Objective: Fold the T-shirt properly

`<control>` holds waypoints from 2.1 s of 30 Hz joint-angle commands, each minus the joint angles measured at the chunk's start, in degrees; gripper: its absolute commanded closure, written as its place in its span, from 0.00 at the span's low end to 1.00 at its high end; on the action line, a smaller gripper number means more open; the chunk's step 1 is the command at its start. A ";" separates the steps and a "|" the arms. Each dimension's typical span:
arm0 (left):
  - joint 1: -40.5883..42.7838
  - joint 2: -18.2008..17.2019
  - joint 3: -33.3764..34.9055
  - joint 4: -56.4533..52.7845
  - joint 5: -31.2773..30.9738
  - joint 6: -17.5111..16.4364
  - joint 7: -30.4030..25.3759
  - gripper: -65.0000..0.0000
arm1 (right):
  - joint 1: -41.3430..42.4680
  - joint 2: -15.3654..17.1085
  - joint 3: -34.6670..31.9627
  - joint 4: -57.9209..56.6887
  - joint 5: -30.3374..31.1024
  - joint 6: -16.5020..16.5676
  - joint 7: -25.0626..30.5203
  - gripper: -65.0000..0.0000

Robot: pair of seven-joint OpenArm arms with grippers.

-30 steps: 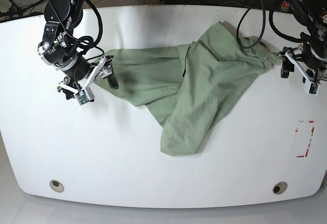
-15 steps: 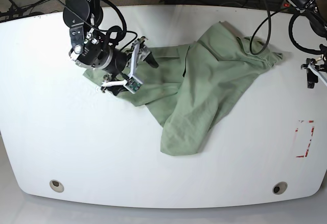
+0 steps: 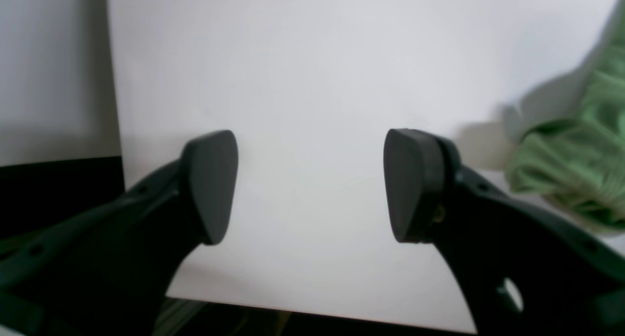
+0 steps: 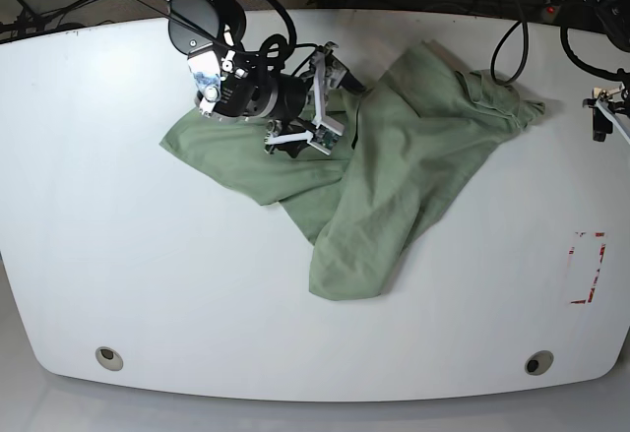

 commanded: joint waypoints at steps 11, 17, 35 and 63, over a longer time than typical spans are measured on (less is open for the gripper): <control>3.03 0.35 -0.54 1.07 -0.15 0.10 -1.71 0.33 | 3.04 -6.01 0.28 -7.75 0.59 0.06 4.60 0.26; 3.55 0.44 -0.37 1.07 -0.15 0.10 -1.71 0.33 | 4.88 -5.66 1.42 -8.19 0.59 0.06 5.13 0.26; 3.29 0.53 2.18 0.72 -0.15 0.10 -1.80 0.33 | 5.59 -5.30 1.77 -11.18 1.12 -3.42 5.22 0.54; 4.70 0.53 3.41 0.98 -0.07 0.10 -1.97 0.34 | 22.91 -7.50 -0.51 -12.76 0.59 -3.33 5.22 1.00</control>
